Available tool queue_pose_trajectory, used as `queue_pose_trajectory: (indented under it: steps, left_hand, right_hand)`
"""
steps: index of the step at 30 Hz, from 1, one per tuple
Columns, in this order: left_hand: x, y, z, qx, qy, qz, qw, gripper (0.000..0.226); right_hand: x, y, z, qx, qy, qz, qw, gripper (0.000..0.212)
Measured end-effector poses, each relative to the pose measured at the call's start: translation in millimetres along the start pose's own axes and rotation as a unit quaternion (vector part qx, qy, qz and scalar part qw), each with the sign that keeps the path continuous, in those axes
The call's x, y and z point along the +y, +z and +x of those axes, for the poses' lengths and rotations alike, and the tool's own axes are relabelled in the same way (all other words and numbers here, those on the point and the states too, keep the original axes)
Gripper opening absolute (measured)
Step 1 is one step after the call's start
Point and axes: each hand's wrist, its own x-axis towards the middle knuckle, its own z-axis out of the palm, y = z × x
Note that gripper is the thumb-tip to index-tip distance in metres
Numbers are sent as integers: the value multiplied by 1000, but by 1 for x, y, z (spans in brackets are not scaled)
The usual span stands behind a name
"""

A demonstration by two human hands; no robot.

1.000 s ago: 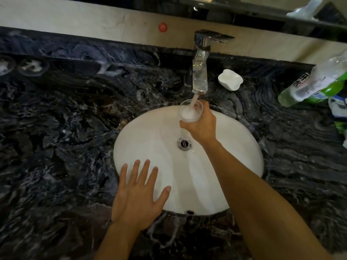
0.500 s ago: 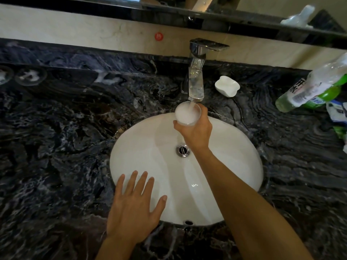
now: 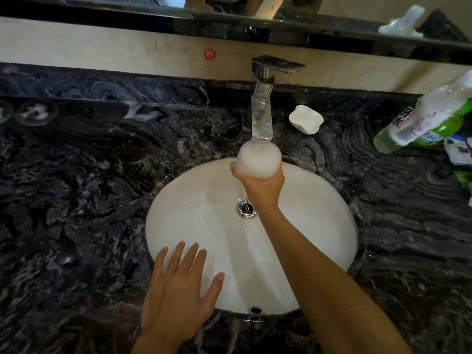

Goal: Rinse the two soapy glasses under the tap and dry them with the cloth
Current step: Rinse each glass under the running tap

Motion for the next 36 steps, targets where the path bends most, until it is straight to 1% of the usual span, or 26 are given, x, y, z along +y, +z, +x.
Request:
queue_pose_trajectory:
  steps: [1, 3, 7, 10, 13, 15, 17, 18, 19, 20, 21, 22, 23, 24, 25, 26, 27, 28, 30, 32, 34, 36]
  left_hand:
    - [0, 0, 0, 1, 0, -2, 1000, 67]
    - [-1, 0, 0, 2, 0, -7, 1000, 67]
    - [-1, 2, 1, 5, -2, -13, 1000, 66]
    - [0, 3, 1, 8, -1, -16, 1000, 66]
    - [-1, 5, 0, 11, -1, -18, 1000, 66]
    - [-2, 5, 0, 12, -1, -17, 1000, 65]
    - [-2, 4, 1, 11, 0, -14, 1000, 65]
    - [-2, 4, 1, 9, 1, -13, 1000, 65]
    - [-2, 4, 1, 8, 0, -13, 1000, 66]
    - [-2, 4, 1, 8, 0, -13, 1000, 66]
    - [-2, 4, 1, 9, 0, -13, 1000, 66]
    - [-2, 5, 1, 10, 0, -13, 1000, 65]
    - [-2, 5, 1, 10, 1, -13, 1000, 65]
    - [-2, 5, 1, 10, 1, -12, 1000, 65]
    - [-2, 6, 1, 11, 0, -12, 1000, 65]
    - [-2, 5, 1, 10, 0, -11, 1000, 65]
    - [-2, 5, 1, 10, 0, -10, 1000, 65]
    - [-3, 5, 2, 9, 1, -10, 1000, 65]
    - [-3, 4, 2, 10, 0, -9, 1000, 65]
    - [-2, 4, 2, 9, -1, -8, 1000, 66]
    - [-2, 4, 2, 9, -1, -8, 1000, 66]
    - [-3, 3, 2, 10, -2, -7, 1000, 67]
  right_hand:
    - [1, 0, -1, 0, 9, 10, 1000, 81]
    - [5, 1, 0, 1, 2, 5, 1000, 74]
    - [14, 0, 6, -18, -19, -55, 998, 68]
    - [27, 0, 13, -22, -38, -90, 995, 54]
    - [31, -2, 14, -31, -7, -87, 996, 46]
    - [30, -4, 15, -34, 44, -40, 998, 43]
    - [29, -2, 8, -22, 97, -12, 995, 34]
    - [31, -1, 5, -16, 137, 29, 990, 32]
    - [34, 1, 0, -14, 186, 66, 980, 41]
    - [36, 4, -5, -13, 253, 111, 961, 49]
    - [42, 5, -9, -5, 315, 169, 934, 45]
    - [42, 5, -13, 23, 355, 193, 914, 37]
    - [34, 9, -16, 28, 380, 197, 903, 33]
    - [23, 13, -16, 20, 374, 193, 907, 29]
    - [16, 17, -12, 39, 353, 218, 909, 23]
    - [12, 20, -9, 52, 326, 232, 915, 23]
    - [6, 22, -9, 53, 306, 235, 921, 30]
    - [4, 25, -9, 54, 303, 238, 921, 33]
    - [8, 30, -7, 60, 312, 266, 910, 34]
    - [8, 34, -6, 60, 325, 283, 900, 42]
    - [3, 37, -5, 48, 338, 353, 871, 39]
    - [2, 40, -2, 55, 339, 385, 857, 39]
